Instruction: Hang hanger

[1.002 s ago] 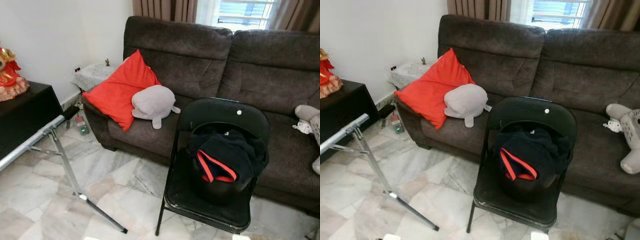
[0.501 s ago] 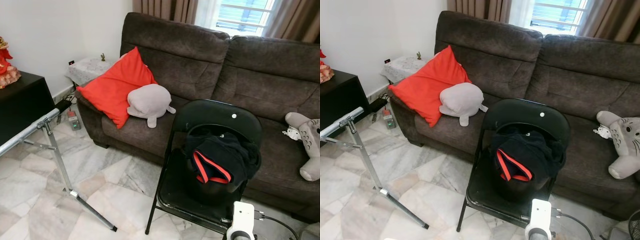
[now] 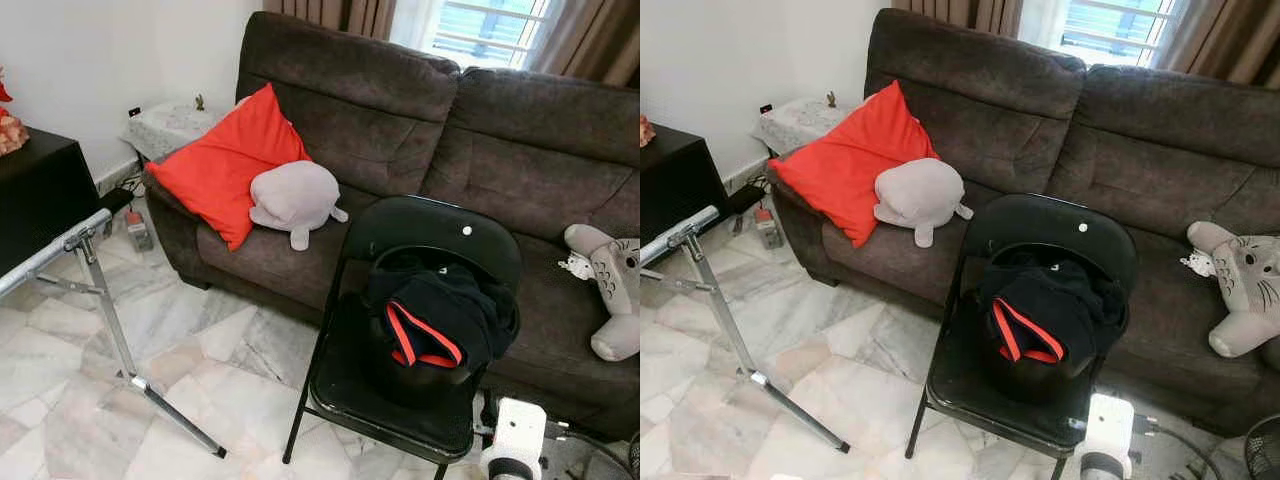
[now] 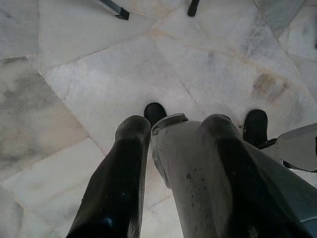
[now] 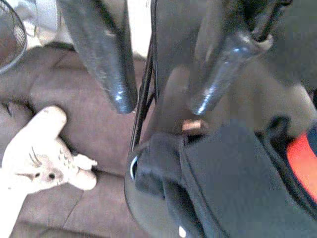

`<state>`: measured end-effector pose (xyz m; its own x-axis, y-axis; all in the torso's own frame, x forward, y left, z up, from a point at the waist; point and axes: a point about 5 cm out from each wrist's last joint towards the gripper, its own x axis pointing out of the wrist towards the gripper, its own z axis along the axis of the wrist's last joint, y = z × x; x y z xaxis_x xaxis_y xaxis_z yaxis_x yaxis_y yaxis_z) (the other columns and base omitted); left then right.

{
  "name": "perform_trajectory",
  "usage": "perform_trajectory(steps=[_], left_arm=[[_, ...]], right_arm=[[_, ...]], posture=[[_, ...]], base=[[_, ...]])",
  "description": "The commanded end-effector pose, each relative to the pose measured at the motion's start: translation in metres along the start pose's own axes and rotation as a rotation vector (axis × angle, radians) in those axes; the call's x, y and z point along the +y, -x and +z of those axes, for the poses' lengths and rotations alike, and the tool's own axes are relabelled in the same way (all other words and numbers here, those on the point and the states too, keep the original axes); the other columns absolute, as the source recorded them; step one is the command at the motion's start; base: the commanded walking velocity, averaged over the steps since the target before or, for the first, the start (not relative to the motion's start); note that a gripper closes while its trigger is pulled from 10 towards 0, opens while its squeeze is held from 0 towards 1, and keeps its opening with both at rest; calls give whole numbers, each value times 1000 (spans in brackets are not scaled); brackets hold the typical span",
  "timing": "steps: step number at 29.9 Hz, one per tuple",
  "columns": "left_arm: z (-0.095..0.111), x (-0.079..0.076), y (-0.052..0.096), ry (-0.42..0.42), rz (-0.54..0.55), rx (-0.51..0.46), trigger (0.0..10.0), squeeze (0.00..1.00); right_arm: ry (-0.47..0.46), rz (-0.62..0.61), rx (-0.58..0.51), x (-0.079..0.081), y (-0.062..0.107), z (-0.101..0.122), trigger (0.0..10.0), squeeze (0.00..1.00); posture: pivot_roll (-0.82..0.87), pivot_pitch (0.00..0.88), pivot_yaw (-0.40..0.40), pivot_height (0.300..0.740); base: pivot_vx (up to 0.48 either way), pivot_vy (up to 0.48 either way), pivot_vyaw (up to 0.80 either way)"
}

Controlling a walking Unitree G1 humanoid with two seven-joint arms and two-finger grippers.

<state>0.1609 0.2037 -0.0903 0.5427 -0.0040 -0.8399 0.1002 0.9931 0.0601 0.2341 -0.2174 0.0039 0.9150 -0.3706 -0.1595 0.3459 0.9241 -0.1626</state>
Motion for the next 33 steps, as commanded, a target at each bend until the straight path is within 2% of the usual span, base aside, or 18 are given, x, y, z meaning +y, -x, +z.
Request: perform_trajectory(steps=[1,10,13,15,19,20,21,22,23,33], left_arm=[[-11,-3,2,10,-7,33,10000,0],[-12,-2,2,1,-11,35,10000,0],[-11,-2,2,-1,-11,33,10000,0],[-11,-2,2,0,-10,32,10000,0],[-8,-1,1,6,-4,26,10000,0],[-8,-1,1,8,-3,25,10000,0],[-7,-1,1,10,-2,24,10000,0],[-7,-1,1,12,-1,24,10000,0],[-6,0,1,16,2,24,10000,0],[-5,1,1,19,6,25,10000,0]], right_arm=[[-3,-3,12,0,2,-1,10000,1000],[10,73,52,11,1,-4,10000,1000],[1,90,60,15,-2,-2,10000,1000],[36,101,74,17,-5,-2,10000,1000],[47,97,61,20,-14,6,10000,1000],[47,88,61,19,-16,8,10000,824],[46,83,63,19,-18,9,10000,157],[46,82,64,19,-20,10,10000,157],[46,83,62,19,-21,11,10000,0],[45,55,62,18,-21,11,10000,0]], posture=[[40,0,-110,740],[46,0,-105,740],[47,0,-103,740],[43,0,-101,740],[41,0,-104,740],[45,0,-105,740],[46,0,-106,740],[47,0,-107,740],[48,0,-108,740],[47,1,-105,740]], base=[[0,0,0],[0,0,0],[0,0,0],[0,0,0],[0,0,0],[0,0,0],[0,0,0],[0,0,0],[0,0,0],[0,0,0]])
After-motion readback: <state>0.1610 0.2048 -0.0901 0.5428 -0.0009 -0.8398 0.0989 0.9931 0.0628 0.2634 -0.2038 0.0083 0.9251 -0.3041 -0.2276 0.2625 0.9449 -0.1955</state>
